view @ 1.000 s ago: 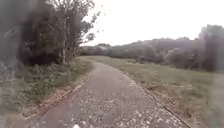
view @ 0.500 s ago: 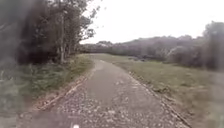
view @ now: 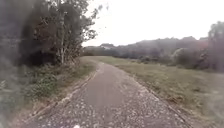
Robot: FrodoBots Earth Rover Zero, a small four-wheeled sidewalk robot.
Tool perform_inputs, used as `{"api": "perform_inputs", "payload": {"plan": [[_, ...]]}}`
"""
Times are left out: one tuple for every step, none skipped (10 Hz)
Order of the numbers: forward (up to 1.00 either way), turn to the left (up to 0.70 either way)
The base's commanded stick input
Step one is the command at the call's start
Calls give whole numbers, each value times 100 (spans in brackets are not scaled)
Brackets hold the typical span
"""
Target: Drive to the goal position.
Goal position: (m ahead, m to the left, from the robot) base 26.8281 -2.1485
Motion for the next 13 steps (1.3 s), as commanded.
{"api": "perform_inputs", "payload": {"plan": [[70, 0], [70, 0], [70, 0], [70, 3], [70, 9], [70, 11], [70, 5], [70, 0], [70, 0], [70, 0], [70, 0], [70, 0], [70, -6]]}}
